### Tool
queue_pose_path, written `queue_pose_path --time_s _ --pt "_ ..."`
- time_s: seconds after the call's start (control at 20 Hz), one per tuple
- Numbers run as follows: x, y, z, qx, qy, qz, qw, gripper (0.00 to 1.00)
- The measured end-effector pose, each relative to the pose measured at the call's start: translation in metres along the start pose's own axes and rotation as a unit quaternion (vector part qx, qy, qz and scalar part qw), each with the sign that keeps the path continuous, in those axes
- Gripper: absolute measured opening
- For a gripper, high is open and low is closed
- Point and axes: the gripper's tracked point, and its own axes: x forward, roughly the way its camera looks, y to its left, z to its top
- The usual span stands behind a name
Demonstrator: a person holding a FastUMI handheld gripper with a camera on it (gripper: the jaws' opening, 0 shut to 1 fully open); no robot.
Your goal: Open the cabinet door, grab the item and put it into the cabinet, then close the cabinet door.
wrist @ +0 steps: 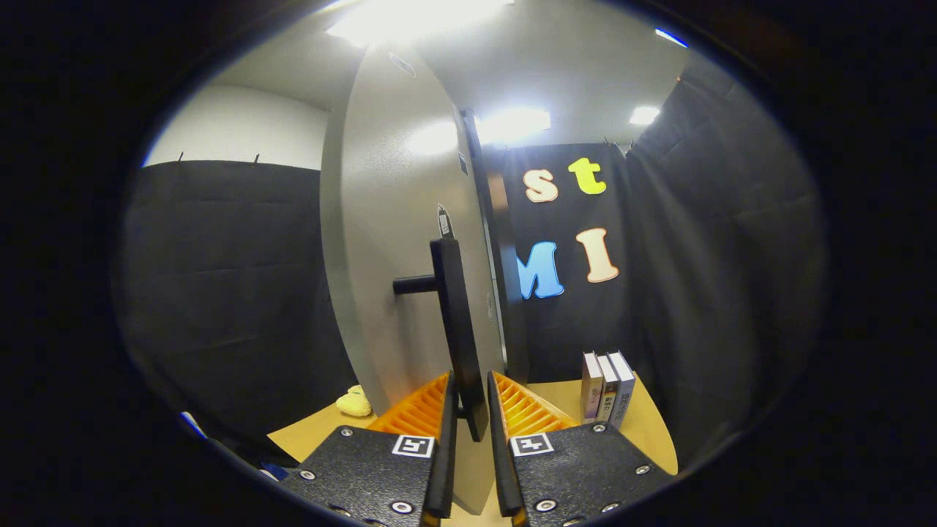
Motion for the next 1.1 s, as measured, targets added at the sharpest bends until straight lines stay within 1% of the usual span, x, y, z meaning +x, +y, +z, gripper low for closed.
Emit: queue_pose_path --time_s 0.1,0.15,0.2,0.25,0.3,0.35,0.4,0.45,0.55,0.7,0.8,0.9,0.95,1.1 --pt "0.004 -0.008 -0.002 0.014 -0.002 -0.017 1.0 0.32" --pt "0.003 -0.016 -0.001 0.021 -0.006 -0.034 0.999 0.45" --pt "0.001 -0.023 -0.001 0.027 -0.011 -0.054 0.998 0.49" --pt "-0.003 -0.028 -0.003 0.035 -0.011 -0.073 0.997 0.61" --pt "-0.006 -0.033 -0.003 0.042 -0.014 -0.091 0.995 0.68" --pt "-0.009 -0.036 -0.003 0.045 -0.017 -0.107 0.993 0.81" --pt "-0.012 -0.035 -0.003 0.043 -0.02 -0.116 0.992 0.86" --pt "-0.015 -0.035 -0.001 0.037 -0.028 -0.128 0.991 0.92" --pt "-0.03 -0.03 0.006 0.019 -0.054 -0.148 0.987 0.97" --pt "-0.065 -0.021 0.007 -0.004 -0.096 -0.182 0.979 0.95" --pt "-0.088 -0.006 -0.011 -0.007 -0.105 -0.193 0.975 0.95" --pt "-0.104 0.008 -0.038 -0.013 -0.098 -0.205 0.974 0.95" --pt "-0.106 0.018 -0.059 -0.016 -0.089 -0.207 0.974 0.95" --pt "-0.102 0.055 -0.127 -0.012 -0.053 -0.193 0.98 0.95"
